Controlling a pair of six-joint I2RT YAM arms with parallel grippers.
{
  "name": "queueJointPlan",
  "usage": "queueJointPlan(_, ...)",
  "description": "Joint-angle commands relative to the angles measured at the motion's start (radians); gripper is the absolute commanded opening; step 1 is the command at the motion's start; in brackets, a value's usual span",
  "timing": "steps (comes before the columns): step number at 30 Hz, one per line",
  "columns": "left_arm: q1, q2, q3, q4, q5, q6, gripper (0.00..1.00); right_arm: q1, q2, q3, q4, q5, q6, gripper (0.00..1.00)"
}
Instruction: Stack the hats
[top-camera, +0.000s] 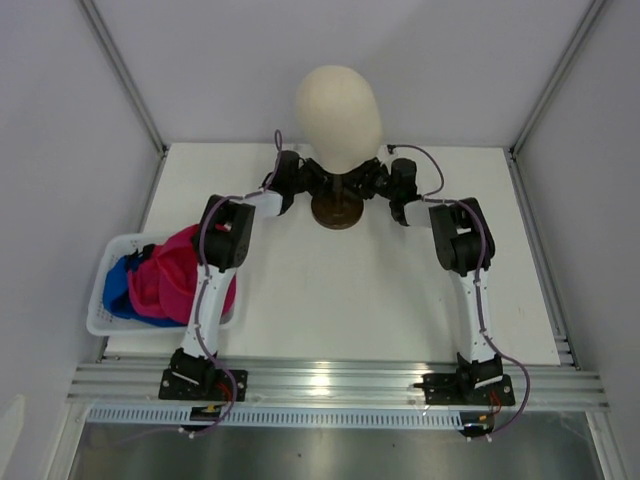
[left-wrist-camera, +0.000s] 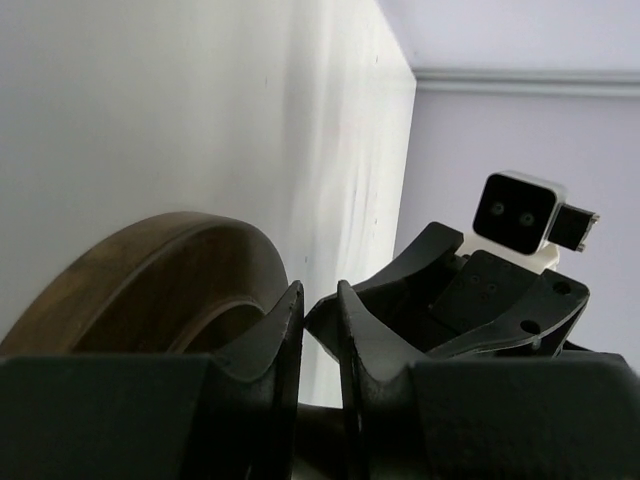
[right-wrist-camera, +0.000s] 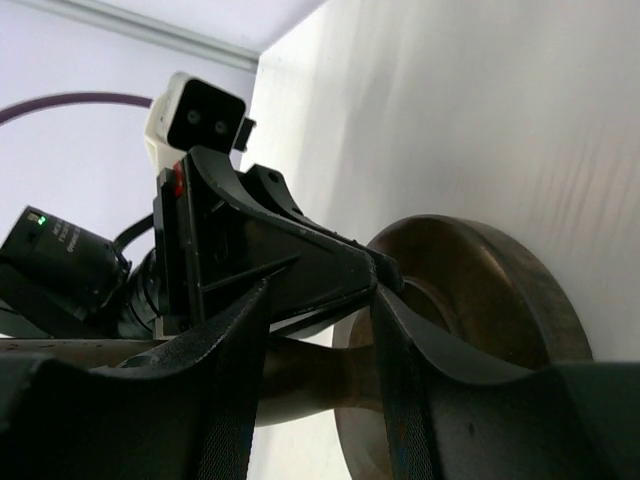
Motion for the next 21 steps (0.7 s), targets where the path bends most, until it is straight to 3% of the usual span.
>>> queueJointPlan(1,-0.043,-0.137,-0.067,0.087,0.077,0.050,0.21,0.059,-0.122,-0.098,0.064,-0.011,0.000,0.48)
queueJointPlan(9,-0.052,-0.289,-0.404,0.183,0.063,0.038,0.18,0.114,-0.302,-0.416,0.082,0.115,0.028,0.47)
queueJointPlan(15,-0.065,-0.376,-0.495,0.179,0.065,0.082,0.18,0.149,-0.400,-0.531,0.059,0.160,-0.005,0.47)
queueJointPlan(21,-0.069,-0.433,-0.541,0.056,0.037,0.159,0.17,0.157,-0.463,-0.594,0.042,0.167,-0.023,0.47)
